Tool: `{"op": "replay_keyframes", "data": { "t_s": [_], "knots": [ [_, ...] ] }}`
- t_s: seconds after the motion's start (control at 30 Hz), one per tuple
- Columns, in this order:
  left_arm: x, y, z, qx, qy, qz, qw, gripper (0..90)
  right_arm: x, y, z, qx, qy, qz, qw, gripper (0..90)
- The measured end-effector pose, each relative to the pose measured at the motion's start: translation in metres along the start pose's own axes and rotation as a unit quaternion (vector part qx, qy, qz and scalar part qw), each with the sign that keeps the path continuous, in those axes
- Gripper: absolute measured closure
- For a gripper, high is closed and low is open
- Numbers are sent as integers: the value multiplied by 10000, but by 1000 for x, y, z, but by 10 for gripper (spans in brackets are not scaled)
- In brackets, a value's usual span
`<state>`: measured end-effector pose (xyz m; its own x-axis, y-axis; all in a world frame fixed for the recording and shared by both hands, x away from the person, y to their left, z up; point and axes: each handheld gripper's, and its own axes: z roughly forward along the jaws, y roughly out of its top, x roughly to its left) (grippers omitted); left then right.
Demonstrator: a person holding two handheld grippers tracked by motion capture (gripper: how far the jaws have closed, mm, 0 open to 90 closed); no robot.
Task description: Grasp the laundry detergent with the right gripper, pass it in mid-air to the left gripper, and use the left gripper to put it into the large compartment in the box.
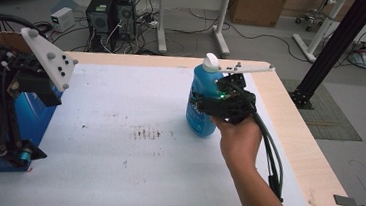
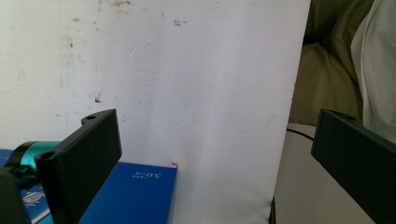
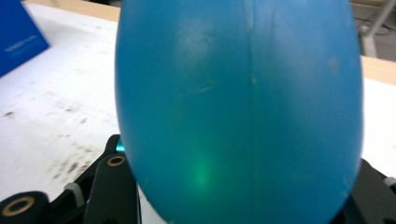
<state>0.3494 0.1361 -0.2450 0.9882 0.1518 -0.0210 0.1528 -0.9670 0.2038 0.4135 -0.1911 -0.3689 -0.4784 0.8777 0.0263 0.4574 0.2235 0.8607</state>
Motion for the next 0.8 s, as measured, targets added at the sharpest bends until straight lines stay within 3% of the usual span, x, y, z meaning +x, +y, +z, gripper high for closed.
{"op": "replay_keyframes", "data": {
  "t_s": [0.13, 0.27, 0.43, 0.53, 0.67, 0.73, 0.8],
  "knots": [
    [0, 2, -3, -75, 27, -2, 10000, 17, 2, 9, -8, 69, 284, -361, 9989, 447],
    [-1, 7, -6, -155, 64, 40, 9999, 17, 2, 14, -14, 126, 543, -548, 9969, 447],
    [-2, 16, -10, -275, 77, 136, 9995, 16, 5, 18, -26, 192, 1347, -1016, 9855, 446],
    [-3, 21, -10, -323, 88, 201, 9992, 17, 9, 19, -31, 199, 1800, -1269, 9752, 447],
    [-5, 28, -11, -324, 89, 303, 9990, 17, 13, 20, -37, 250, 2310, -1432, 9620, 446],
    [-6, 31, -12, -336, 89, 341, 9988, 17, 14, 21, -40, 262, 2625, -1595, 9513, 446],
    [-7, 34, -13, -350, 85, 383, 9986, 16, 16, 22, -43, 286, 2968, -1759, 9382, 446]
  ]
}}
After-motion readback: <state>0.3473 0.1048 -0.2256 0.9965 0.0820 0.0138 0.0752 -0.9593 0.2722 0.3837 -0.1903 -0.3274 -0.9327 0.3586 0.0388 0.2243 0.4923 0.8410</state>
